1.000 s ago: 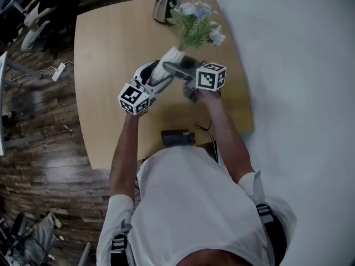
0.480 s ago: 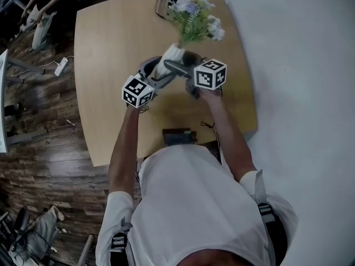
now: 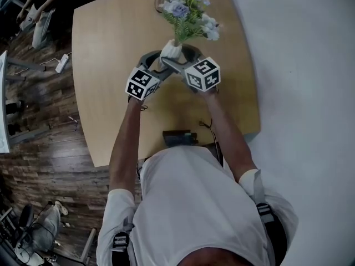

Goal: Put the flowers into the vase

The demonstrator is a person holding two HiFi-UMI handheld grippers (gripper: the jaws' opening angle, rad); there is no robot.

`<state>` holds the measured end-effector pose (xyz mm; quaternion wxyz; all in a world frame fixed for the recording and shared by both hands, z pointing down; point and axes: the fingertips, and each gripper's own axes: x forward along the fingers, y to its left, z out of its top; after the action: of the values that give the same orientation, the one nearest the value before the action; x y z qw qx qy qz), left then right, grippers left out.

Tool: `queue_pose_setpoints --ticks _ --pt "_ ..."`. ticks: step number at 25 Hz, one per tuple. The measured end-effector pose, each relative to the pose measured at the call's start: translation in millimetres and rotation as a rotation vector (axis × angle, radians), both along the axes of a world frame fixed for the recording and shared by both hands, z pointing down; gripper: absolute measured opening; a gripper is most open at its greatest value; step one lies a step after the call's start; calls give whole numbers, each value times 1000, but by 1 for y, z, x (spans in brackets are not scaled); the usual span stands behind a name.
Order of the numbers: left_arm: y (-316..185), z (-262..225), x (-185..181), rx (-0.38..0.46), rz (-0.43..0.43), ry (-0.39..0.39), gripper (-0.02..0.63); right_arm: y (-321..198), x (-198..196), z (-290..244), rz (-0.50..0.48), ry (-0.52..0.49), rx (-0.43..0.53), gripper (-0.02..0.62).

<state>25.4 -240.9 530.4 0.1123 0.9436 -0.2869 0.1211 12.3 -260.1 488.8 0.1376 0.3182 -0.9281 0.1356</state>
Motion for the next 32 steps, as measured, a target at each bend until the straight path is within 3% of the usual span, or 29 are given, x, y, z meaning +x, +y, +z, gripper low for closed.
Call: queue_pose_setpoints --ticks 7,15,25,32 --pt "-51 18 -10 -29 -24 -26 325 -50 -12 17 11 64 40 310" --pt "-71 31 -7 -34 -29 -47 319 -69 -10 30 33 100 56 311" --pt "-94 39 -11 25 -16 -104 318 -90 -14 37 55 123 103 310" --pt "-103 45 -12 63 -23 -127 318 -95 -19 45 58 201 161 310"
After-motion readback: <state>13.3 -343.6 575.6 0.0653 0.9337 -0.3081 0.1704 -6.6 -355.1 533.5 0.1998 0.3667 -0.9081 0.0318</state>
